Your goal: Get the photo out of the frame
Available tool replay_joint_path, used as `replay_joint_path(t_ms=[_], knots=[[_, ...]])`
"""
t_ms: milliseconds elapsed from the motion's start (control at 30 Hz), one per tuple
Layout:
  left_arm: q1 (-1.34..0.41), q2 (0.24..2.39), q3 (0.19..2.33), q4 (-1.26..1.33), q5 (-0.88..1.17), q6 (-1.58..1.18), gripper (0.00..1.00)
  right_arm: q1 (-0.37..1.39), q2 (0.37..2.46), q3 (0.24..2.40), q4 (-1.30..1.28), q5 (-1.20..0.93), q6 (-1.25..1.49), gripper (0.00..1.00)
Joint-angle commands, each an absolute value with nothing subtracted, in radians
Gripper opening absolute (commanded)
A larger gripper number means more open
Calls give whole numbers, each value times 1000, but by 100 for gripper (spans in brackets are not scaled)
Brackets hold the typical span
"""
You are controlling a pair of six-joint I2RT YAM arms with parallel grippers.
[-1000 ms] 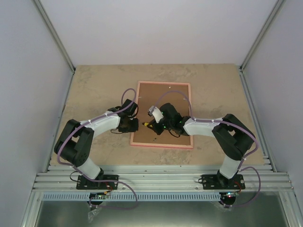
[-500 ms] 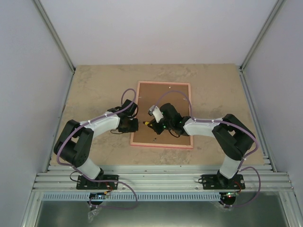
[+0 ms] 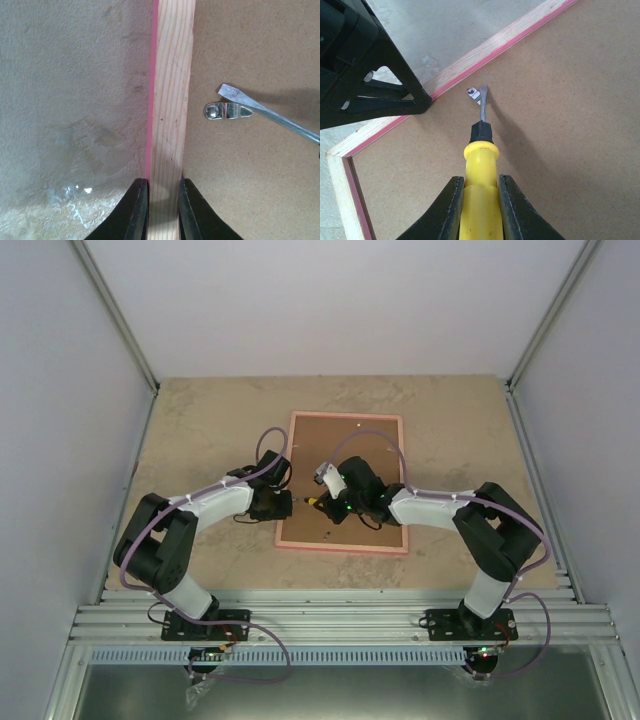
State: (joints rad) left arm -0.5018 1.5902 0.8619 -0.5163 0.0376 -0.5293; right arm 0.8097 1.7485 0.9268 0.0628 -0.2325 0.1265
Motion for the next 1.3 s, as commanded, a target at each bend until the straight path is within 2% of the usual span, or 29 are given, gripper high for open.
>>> replay_joint_path(t_ms=[0, 467, 967, 1067, 1267], knots=[[-502, 1582, 849, -529, 16, -571, 10, 810, 1733, 939, 9, -246, 114, 1], [-513, 1549, 822, -542, 69, -586, 11, 807, 1642, 865, 93, -124, 151, 1], [-617, 1431, 702, -571, 79, -673, 11, 775, 1564, 792, 167, -53, 202, 0], [-630, 1385, 695, -584, 78, -690, 16, 772, 1563, 792, 169, -57, 203, 0], [-629, 1363, 746, -618, 19, -687, 34, 771, 1561, 786, 178, -56, 205, 0]])
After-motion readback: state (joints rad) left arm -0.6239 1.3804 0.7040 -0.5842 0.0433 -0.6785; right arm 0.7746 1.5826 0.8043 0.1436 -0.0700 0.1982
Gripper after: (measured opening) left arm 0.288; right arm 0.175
